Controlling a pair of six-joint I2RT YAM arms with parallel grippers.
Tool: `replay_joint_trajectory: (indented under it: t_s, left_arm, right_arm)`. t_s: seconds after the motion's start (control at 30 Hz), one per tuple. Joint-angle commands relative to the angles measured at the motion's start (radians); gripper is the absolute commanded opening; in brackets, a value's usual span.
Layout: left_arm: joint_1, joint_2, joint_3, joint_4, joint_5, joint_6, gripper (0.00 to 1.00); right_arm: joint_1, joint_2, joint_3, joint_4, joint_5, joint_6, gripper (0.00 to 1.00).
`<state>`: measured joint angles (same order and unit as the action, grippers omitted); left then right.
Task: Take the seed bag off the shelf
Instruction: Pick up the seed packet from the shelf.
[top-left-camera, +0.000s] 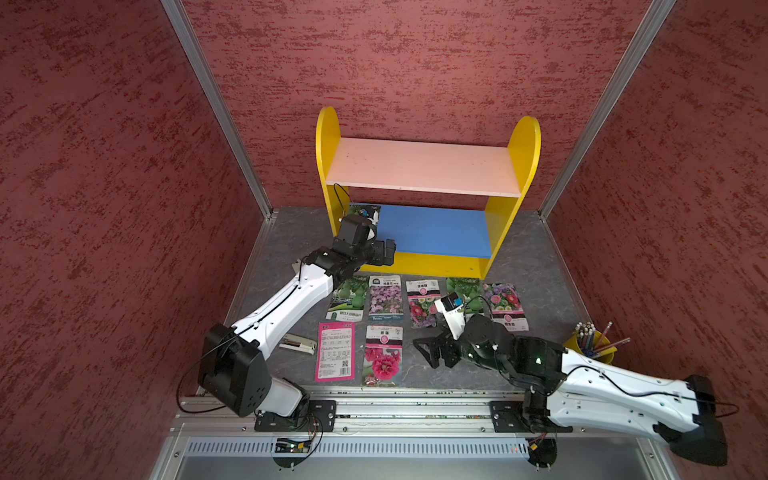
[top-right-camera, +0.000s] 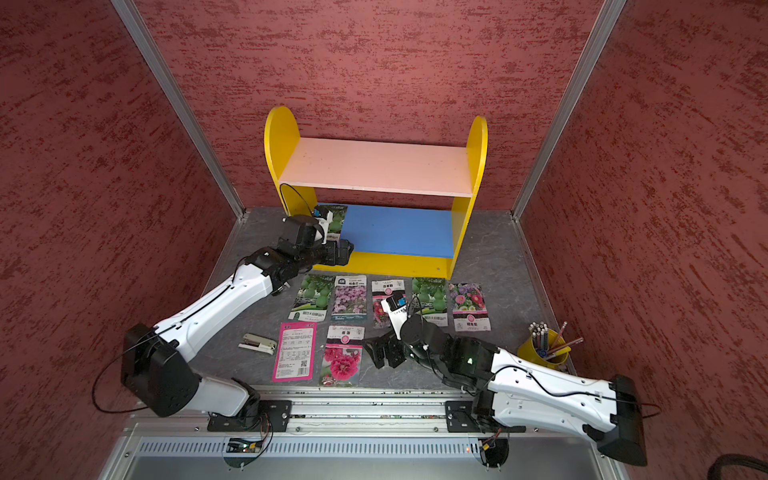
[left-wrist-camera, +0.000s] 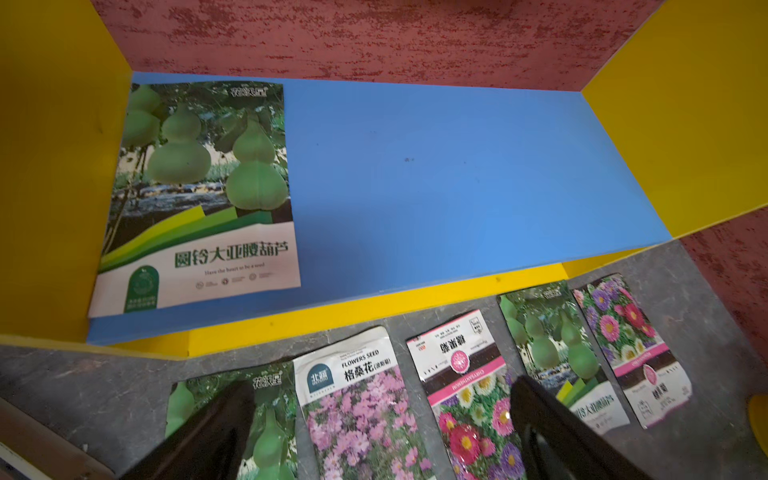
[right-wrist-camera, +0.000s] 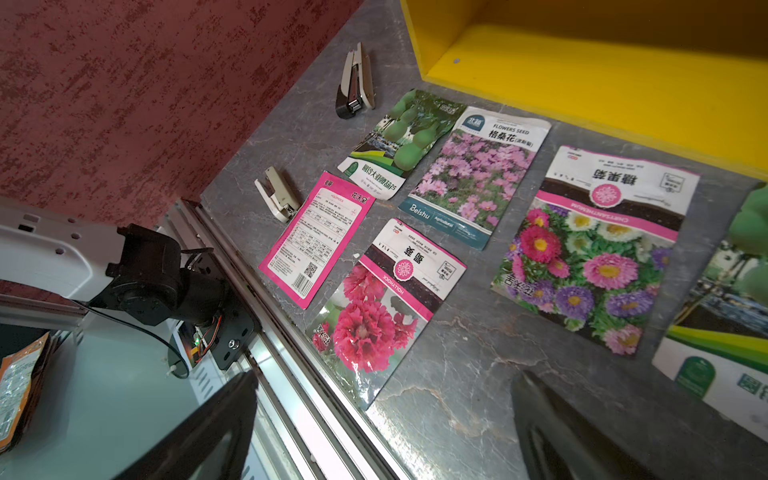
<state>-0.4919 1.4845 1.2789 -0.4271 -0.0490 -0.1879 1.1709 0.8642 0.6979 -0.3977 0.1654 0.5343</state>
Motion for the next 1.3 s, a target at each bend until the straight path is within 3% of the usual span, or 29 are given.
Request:
replay_joint_trajectory:
  t_s: [0.0,0.37,0.77,1.27]
  left_arm:
    - [0.018,0.051,0.072,0.043,-0.070,0.069,1.00]
    - [0.090,0.276,0.269,0.014,-0.074,0.100,1.00]
    - [0.108,0.465,0.404,0.052,-0.250,0.171,1.00]
    - [0.135,0.541,0.449,0.045,-0.269,0.163,1.00]
  right_arm:
    - [0.001,-0.024,-0.023,-0.026,0.066,-0.004,0.98]
    - [-0.005,-0.003,-0.040,-0.012,0.093,0.011,0.99]
    - [-0.005,-0.014,-0.058,-0.018,0.111,0.018,0.98]
    - [-0.010,-0.023,-0.062,-0.037,0.129,0.023,0.98]
